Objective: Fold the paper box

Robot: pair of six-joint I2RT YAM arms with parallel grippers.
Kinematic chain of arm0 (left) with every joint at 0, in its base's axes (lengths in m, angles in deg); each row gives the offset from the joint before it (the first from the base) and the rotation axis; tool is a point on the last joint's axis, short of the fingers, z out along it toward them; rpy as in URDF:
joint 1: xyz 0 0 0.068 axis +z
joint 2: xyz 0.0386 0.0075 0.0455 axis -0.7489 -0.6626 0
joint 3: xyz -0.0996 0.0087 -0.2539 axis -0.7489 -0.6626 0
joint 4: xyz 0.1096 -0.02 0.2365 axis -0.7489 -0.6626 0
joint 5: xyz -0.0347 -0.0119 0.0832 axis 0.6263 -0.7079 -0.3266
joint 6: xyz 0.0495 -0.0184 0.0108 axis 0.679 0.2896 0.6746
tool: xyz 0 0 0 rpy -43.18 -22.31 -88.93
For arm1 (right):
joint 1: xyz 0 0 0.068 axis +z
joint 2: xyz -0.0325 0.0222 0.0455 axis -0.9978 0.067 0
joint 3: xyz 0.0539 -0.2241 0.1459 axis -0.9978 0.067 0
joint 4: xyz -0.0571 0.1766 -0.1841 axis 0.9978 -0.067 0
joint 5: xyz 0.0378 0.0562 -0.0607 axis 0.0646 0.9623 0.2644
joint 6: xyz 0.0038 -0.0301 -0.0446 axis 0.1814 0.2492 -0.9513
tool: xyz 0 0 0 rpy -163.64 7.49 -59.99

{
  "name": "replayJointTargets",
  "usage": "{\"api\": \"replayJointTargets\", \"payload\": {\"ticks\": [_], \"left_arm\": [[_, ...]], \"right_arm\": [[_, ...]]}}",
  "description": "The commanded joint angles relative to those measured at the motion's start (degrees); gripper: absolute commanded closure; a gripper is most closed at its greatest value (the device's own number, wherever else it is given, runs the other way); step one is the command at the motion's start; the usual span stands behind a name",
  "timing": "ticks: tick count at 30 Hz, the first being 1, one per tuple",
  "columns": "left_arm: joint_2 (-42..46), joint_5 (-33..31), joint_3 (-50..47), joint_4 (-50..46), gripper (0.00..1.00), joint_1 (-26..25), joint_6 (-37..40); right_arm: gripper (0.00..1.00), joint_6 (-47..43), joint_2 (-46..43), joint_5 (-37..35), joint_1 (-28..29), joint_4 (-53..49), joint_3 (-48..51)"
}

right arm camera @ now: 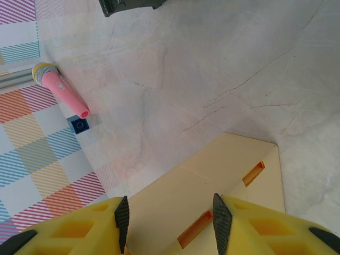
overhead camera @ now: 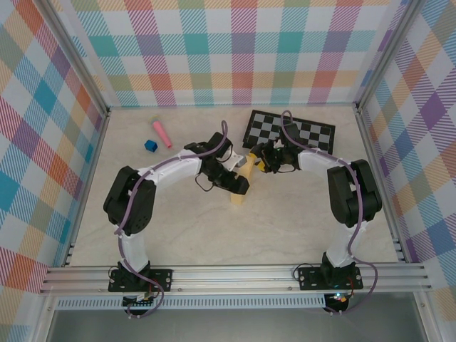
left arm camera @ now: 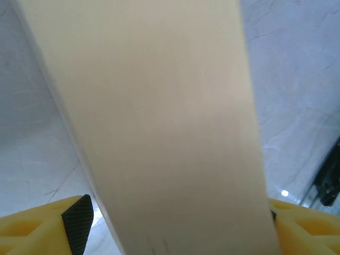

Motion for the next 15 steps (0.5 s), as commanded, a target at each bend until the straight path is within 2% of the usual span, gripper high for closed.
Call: {"api": "replayJointTargets", "payload": {"ticks": [1, 4, 8, 15], "left_arm": [[-1.2, -4.4, -1.0, -1.6, 0.23, -0.6, 1.0], [-1.7, -5.5, -0.7, -2.3, 0.23, -0.5, 1.2], [-2.3, -6.6, -0.7, -2.8, 0.23, -0.6, 1.3], [-2.2, -8.0, -1.0, -2.4, 0.24, -0.6, 1.9]], "right_arm": [[0.53, -2.0, 0.2, 0.1, 0.2, -1.2, 1.8], [0.53, -2.1, 0.0, 1.4, -0.2, 0.1, 2.2], [0.46, -2.2, -2.1, 2.4, -1.3, 0.8, 2.4], [0.38, -5.1, -5.5, 4.5, -1.6, -4.7, -0.5]]}}
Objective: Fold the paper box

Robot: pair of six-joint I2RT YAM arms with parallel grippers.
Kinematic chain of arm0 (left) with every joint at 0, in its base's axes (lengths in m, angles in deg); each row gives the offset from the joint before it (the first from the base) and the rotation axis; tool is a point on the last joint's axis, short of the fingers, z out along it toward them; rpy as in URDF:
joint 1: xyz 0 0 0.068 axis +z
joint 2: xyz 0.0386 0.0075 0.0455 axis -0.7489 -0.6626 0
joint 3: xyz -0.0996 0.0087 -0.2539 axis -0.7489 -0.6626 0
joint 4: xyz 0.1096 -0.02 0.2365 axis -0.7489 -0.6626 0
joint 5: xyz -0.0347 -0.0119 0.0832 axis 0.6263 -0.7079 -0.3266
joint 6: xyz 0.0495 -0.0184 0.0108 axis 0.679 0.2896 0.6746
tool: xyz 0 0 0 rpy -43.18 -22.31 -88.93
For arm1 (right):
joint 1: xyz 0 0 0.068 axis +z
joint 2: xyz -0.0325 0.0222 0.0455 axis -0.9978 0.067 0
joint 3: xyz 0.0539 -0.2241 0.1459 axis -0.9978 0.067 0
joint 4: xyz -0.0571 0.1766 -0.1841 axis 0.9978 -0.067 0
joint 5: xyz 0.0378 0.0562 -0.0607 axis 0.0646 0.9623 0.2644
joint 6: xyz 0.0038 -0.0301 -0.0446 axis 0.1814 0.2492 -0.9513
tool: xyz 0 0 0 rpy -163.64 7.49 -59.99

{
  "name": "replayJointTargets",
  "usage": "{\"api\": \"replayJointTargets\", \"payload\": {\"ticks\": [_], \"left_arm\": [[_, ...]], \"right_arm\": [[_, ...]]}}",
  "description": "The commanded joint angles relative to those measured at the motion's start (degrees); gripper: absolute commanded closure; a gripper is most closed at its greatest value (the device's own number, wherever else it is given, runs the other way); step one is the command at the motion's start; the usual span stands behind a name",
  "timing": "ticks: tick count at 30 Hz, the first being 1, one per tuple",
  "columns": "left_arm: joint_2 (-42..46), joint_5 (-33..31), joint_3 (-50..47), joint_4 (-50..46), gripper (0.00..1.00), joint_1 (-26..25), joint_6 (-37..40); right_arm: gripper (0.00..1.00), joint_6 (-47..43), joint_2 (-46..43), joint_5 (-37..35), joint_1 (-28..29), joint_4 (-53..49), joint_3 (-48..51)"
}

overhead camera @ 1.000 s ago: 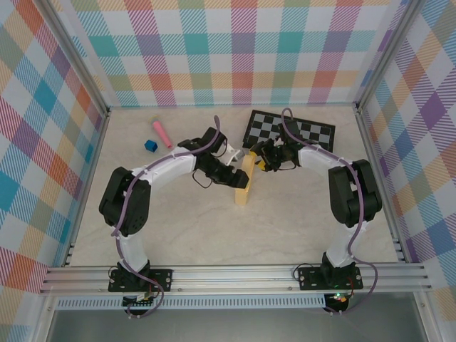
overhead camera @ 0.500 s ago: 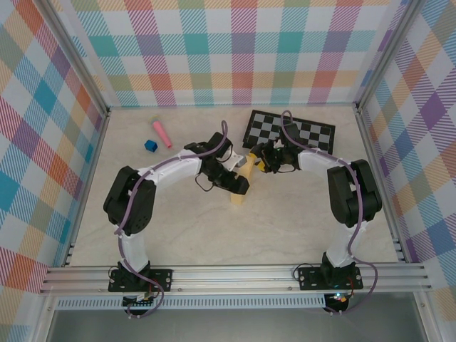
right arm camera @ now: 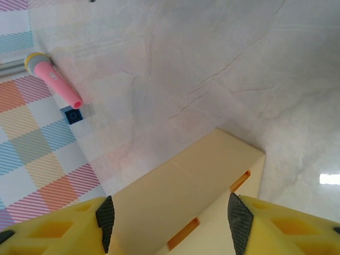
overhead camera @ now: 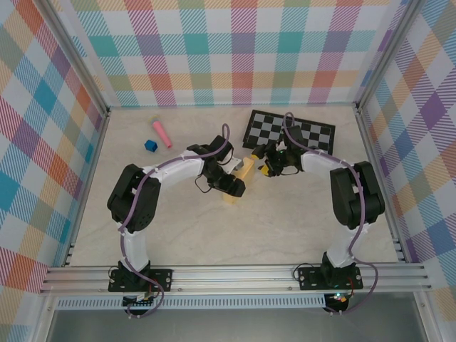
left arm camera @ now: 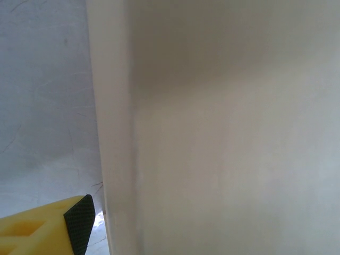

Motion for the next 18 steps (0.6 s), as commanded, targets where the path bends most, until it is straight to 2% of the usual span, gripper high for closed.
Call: {"api": "replayJointTargets", "payload": {"ticks": [1, 8, 18], "left_arm": [[-0.5, -1.0, -0.8, -1.2, 0.24, -0.6, 1.3], [0.1, -1.5, -1.3, -0.3, 0.24, -0.7, 1.1], [0.8, -1.4, -1.8, 0.3, 0.24, -0.7, 1.0]], "right_arm": [[0.37, -2.3, -3.3, 3.1, -0.2, -2.1, -1.9], [0.37, -0.7, -2.3, 9.4, 0.2, 2.6, 0.3], [0.46, -2.7, 4.4, 9.2, 0.5, 6.2, 2.7]]}}
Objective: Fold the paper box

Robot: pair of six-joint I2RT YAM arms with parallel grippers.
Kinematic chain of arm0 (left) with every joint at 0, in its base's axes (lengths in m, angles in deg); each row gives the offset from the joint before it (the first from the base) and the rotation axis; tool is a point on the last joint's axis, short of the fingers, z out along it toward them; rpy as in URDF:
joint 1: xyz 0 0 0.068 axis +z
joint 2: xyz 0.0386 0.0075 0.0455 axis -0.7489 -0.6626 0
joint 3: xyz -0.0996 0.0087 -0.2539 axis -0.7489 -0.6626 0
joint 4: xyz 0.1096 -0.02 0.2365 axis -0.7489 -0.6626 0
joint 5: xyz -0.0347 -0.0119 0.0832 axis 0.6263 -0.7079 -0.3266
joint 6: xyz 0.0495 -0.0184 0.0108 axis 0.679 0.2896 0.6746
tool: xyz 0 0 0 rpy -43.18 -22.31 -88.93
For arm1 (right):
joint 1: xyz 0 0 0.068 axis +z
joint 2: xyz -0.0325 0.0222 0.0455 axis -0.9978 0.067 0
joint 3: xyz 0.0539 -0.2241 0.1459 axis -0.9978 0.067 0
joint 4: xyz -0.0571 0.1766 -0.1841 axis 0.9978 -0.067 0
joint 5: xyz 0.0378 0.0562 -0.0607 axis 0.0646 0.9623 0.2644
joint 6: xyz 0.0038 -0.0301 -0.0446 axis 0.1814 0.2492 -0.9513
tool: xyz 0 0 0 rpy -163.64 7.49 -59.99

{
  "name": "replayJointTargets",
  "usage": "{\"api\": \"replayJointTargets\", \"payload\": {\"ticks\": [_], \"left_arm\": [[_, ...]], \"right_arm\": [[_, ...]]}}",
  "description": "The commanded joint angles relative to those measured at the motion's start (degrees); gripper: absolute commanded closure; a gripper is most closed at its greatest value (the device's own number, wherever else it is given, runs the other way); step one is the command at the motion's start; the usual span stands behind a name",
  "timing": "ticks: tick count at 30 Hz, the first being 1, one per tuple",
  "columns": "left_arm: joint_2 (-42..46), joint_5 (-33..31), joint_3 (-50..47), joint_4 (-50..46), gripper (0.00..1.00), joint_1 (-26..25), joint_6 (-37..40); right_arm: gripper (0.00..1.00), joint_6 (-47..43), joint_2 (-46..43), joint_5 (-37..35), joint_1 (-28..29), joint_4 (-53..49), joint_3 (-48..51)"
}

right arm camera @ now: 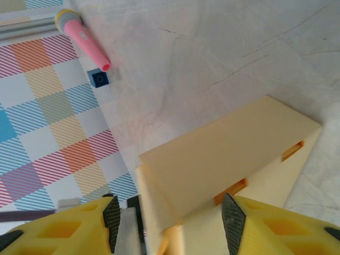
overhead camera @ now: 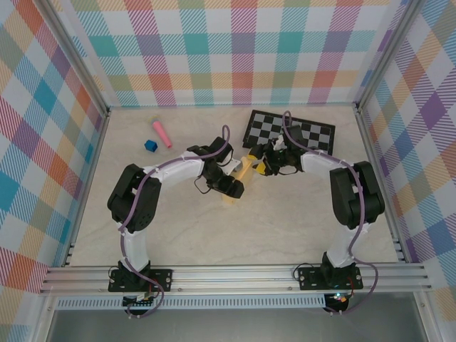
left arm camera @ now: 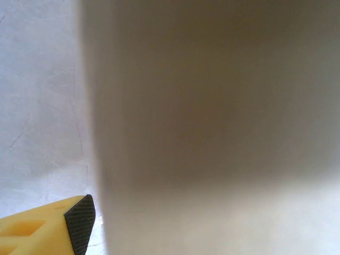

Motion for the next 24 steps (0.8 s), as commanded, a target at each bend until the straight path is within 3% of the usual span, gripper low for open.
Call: {"api": "replayJointTargets", "payload": {"ticks": [1, 8, 14, 17, 21, 24], "left_arm": [[1.0, -0.5, -1.0, 0.2, 0.24, -0.7, 0.4], [5.2, 0.3, -3.7, 2.6, 0.23, -0.7, 0.4], [13.7, 10.0, -10.4, 12.6, 0.19, 1.9, -3.8], [18.6, 12.8, -12.0, 15.9, 0.08, 4.1, -6.2], [22.2, 12.8, -12.9, 17.0, 0.01, 6.6, -7.8], [20.5, 11.1, -13.3, 15.6, 0.01, 7.5, -6.8]], "right_arm": [[0.47, -1.9, 3.1, 0.7, 0.4, 2.4, 2.4], [0.49, -3.5, 3.0, -1.7, 0.4, 2.2, 4.4], [0.5, -5.8, 2.5, -2.1, 0.4, 0.7, 2.9], [0.51, -5.9, 2.6, -2.3, 0.4, 0.5, 2.4], [0.51, -5.7, 3.1, -2.0, 0.4, 0.5, 1.8], [0.51, -5.8, 3.5, -1.7, 0.4, 0.6, 1.4]]}}
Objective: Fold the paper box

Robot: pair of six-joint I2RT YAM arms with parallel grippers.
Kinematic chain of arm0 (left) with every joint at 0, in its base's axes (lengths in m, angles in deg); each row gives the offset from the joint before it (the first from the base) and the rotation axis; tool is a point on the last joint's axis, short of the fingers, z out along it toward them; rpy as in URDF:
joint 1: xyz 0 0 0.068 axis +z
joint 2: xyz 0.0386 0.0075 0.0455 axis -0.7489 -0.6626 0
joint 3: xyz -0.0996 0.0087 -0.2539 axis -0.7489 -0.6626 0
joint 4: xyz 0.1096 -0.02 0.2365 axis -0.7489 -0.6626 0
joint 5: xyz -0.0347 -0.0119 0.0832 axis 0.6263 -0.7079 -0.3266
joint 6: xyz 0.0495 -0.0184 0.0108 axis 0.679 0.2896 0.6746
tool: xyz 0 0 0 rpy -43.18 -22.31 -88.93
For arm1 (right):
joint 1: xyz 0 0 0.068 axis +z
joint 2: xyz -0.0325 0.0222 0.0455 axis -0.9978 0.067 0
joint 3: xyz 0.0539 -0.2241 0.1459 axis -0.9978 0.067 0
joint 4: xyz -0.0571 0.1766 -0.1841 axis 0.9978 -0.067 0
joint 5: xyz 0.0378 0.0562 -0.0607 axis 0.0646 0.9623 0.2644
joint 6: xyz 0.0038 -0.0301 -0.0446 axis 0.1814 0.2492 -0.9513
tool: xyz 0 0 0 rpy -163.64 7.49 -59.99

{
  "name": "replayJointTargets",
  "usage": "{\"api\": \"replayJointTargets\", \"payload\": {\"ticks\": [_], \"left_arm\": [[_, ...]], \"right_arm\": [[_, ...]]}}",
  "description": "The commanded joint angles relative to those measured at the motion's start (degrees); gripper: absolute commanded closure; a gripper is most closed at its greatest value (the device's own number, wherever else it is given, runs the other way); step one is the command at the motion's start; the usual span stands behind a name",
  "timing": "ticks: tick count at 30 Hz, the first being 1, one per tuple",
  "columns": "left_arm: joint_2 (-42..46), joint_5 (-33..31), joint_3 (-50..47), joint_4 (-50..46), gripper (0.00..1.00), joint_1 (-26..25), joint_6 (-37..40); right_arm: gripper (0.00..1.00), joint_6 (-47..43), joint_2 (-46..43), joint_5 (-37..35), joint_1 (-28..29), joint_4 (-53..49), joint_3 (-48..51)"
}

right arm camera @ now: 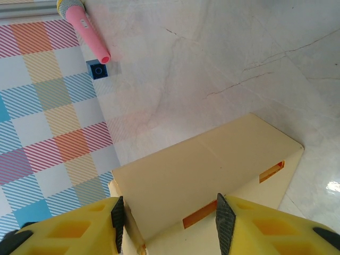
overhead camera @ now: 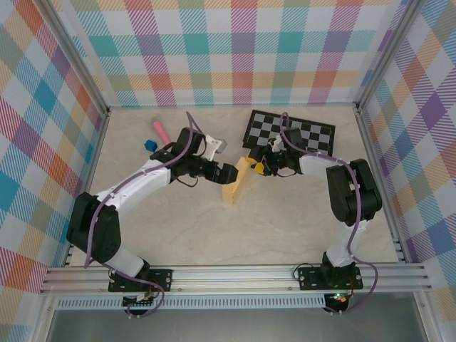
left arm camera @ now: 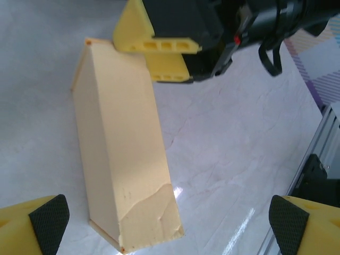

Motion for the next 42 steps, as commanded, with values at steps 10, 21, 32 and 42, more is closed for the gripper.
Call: {"api": "replayJointTargets", "payload": {"ticks": [10, 21, 32, 42], "left_arm": [[-3.3, 0.7, -7.5, 2.7, 0.07, 2.2, -1.8], [-7.3, -1.9, -8.9, 2.2, 0.09, 2.2, -0.2], [-9.8, -10.2, -11.3, 1.7, 0.09, -1.3, 2.8], [-7.8, -10.3, -10.8, 1.8, 0.1, -1.6, 2.7]], "right_arm": [[0.51, -1.7, 2.5, -2.8, 0.4, -5.6, -0.7], [0.52, -1.4, 3.0, -3.0, 0.5, -5.6, -1.4], [0.52, -0.8, 3.2, -3.1, 0.4, -4.4, -0.8], [0.47, -3.5, 1.8, -2.1, 0.3, -7.8, -3.3]]}}
